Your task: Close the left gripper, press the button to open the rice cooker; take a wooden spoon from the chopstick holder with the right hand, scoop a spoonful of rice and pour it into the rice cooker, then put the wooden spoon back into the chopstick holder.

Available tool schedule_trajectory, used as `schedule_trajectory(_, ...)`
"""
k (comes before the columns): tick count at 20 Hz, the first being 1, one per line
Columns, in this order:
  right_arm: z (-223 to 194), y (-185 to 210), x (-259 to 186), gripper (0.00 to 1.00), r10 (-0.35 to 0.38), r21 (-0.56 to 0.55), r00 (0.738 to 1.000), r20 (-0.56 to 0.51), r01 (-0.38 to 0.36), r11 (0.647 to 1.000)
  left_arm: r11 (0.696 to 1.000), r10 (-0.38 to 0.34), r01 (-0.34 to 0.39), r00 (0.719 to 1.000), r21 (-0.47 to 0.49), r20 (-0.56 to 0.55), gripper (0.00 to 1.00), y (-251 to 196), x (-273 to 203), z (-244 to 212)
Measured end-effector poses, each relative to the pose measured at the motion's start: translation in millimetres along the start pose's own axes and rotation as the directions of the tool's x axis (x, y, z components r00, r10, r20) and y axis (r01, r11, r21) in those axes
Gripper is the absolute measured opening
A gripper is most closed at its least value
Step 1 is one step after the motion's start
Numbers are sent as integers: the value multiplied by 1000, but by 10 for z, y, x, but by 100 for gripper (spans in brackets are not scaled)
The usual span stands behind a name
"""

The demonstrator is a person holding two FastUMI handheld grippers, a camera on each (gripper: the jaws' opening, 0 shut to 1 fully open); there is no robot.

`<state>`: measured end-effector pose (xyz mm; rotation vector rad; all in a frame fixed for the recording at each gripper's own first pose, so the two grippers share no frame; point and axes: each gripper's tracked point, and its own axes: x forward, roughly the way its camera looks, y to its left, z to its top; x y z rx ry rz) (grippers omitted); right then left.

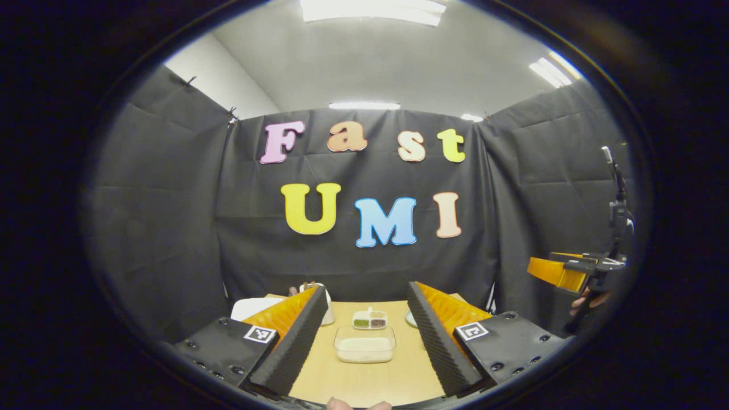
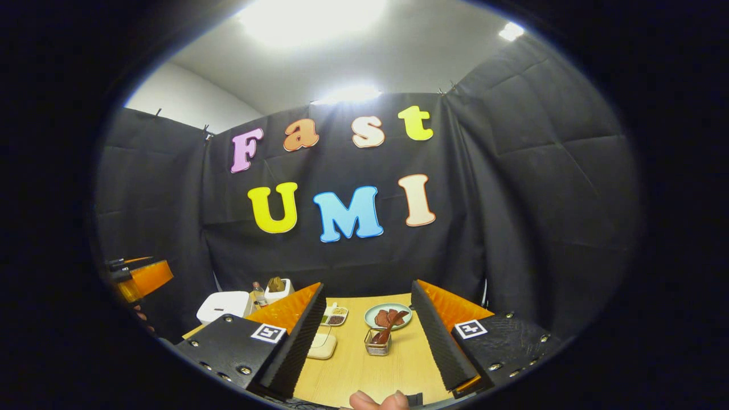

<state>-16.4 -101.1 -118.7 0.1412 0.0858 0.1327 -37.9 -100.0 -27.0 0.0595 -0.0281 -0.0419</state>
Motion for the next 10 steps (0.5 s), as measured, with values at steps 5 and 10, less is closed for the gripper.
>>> schedule_trajectory(5, 9, 364, 56, 92, -9, -60, 1000, 19, 10, 998, 999, 2, -3, 999, -41, -35, 99, 402, 111, -121)
schedule_trajectory(10, -81, 684, 158, 92, 16, -80, 1000, -6, -16, 997, 998, 42, -42, 999, -47, -20, 94, 748, 133, -22)
